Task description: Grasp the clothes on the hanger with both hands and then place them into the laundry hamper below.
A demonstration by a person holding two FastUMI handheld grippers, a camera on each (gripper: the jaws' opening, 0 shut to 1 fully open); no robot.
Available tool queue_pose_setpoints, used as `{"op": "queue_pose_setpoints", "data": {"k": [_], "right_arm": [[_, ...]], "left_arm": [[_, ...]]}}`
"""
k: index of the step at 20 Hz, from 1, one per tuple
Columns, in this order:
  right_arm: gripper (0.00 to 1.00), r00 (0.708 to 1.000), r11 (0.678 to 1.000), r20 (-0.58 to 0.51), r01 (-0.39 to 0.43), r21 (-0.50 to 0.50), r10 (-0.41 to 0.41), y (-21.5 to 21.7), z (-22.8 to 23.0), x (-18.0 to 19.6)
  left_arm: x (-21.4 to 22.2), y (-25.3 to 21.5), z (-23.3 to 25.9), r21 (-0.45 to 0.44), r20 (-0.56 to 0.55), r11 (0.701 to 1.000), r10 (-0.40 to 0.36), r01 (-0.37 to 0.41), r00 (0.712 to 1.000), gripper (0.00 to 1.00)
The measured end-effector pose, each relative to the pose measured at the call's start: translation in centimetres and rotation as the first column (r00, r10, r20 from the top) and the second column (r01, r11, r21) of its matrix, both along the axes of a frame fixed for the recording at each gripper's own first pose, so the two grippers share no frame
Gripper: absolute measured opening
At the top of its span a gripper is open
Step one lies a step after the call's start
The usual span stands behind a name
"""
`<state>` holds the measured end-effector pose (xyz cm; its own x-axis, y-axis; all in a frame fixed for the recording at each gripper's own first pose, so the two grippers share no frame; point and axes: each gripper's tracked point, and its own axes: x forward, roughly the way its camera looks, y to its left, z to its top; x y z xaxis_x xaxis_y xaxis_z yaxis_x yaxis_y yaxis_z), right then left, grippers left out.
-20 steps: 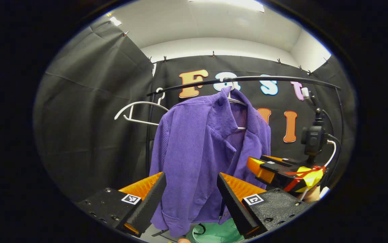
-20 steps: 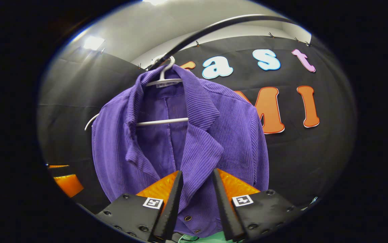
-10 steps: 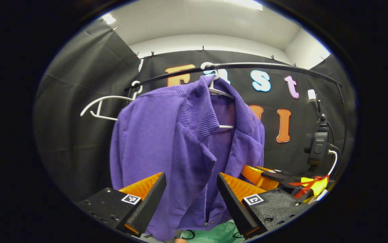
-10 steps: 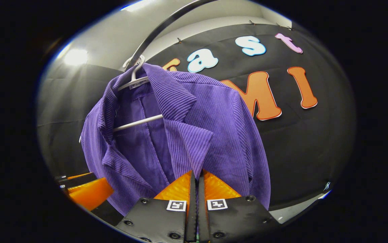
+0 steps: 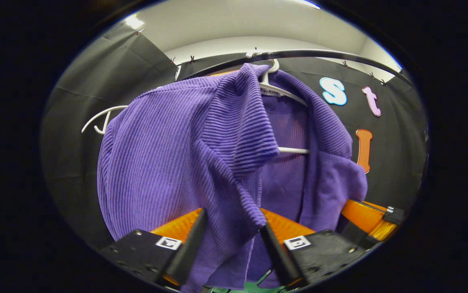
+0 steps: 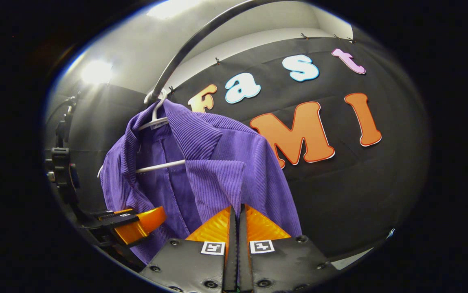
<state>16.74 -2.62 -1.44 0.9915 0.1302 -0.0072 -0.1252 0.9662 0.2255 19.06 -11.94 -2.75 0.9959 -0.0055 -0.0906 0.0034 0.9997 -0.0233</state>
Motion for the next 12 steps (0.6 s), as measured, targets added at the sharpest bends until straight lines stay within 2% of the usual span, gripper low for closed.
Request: {"op": "queue_pose_setpoints", "data": {"k": [1,4,6,9,12], "right_arm": [[0.09,1.0,1.0,0.0,-0.007,0.01,0.007,-0.3,0.3,0.1],[0.09,1.0,1.0,-0.015,-0.008,0.011,0.008,-1.4,0.5,0.4],[0.1,0.999,1.0,-0.039,-0.014,0.01,0.015,-2.0,0.7,0.8],[0.1,0.993,0.995,-0.078,-0.08,0.062,0.085,-1.6,1.4,1.8],[0.09,0.991,0.992,-0.104,-0.073,0.103,0.083,-3.2,1.7,2.3]], "left_arm": [[0.1,0.6,-0.3,0.015,-0.007,1.0,0.017,-0.017,1.0,0.53],[-0.6,-1.1,0.6,-0.043,0.042,0.991,-0.127,0.129,0.991,0.01],[-2.1,-0.1,1.5,-0.007,0.066,0.989,-0.144,0.145,0.987,0.0],[-4.4,0.4,3.1,0.054,0.081,0.982,-0.184,0.18,0.98,0.0],[-6.4,1.5,5.6,0.09,0.111,0.978,-0.197,0.187,0.974,0.0]]}}
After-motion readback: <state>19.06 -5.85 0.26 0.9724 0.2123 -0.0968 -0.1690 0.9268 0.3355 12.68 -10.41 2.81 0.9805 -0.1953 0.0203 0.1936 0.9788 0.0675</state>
